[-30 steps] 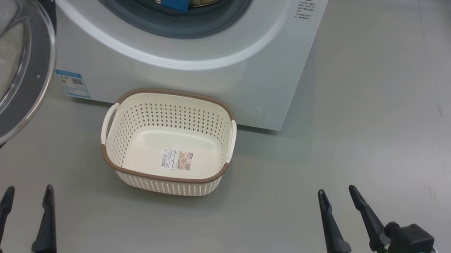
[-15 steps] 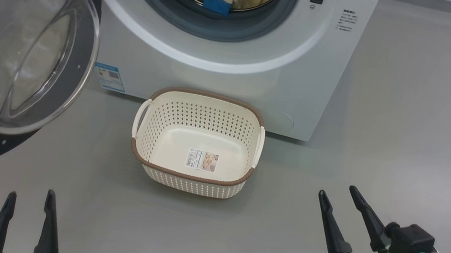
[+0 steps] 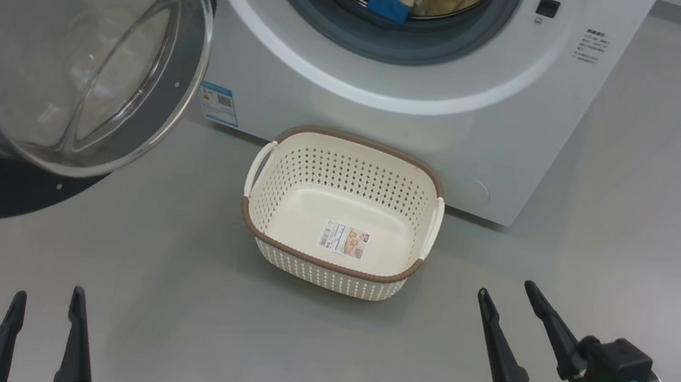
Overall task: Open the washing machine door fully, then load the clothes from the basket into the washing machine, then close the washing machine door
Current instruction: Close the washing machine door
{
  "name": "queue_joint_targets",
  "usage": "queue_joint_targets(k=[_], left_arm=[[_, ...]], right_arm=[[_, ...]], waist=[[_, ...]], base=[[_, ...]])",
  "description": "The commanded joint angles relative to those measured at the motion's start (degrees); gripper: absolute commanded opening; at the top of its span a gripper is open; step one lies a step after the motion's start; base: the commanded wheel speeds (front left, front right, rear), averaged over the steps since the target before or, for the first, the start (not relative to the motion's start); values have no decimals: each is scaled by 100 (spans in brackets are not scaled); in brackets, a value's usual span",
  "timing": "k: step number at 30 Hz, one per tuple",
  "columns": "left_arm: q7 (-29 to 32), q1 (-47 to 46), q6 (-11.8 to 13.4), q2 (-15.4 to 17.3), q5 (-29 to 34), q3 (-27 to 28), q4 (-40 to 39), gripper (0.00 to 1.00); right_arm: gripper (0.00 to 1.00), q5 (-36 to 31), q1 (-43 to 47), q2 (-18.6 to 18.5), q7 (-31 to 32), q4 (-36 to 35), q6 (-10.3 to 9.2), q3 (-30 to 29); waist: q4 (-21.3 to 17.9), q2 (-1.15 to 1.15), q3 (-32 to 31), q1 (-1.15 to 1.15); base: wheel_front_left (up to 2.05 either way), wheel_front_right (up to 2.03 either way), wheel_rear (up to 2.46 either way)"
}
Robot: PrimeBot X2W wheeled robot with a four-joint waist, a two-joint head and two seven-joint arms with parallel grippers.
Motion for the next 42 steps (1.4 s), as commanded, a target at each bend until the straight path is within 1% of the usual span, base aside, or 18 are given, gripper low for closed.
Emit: queue_joint_targets(k=[1, 11, 23, 31, 42], left_arm=[[-64, -180, 472, 63, 71, 273, -148, 100], [-64, -161, 383, -111, 133, 353, -118, 100], [-64, -150, 213, -373, 269, 546, -51, 100], [-64, -97, 115, -484, 353, 687, -36, 100], [-64, -43, 5, -617, 468, 825, -13, 100]], right_arm=[[100, -30, -255, -105, -38, -166, -15, 104], [100, -32, -397, -134, -38, -127, -15, 217], [100, -29, -573, -183, -32, -69, -15, 317], [100, -26, -610, -195, -19, -58, -15, 363], [100, -14, -583, -230, 2, -58, -15, 421]], waist=[[84, 0, 23, 0], [488, 0, 134, 0], [931, 0, 191, 0], [1074, 0, 191, 0], [1166, 0, 174, 0]], base=[[0, 0, 0], [0, 0, 0], [0, 0, 0], [0, 0, 0], [0, 0, 0]])
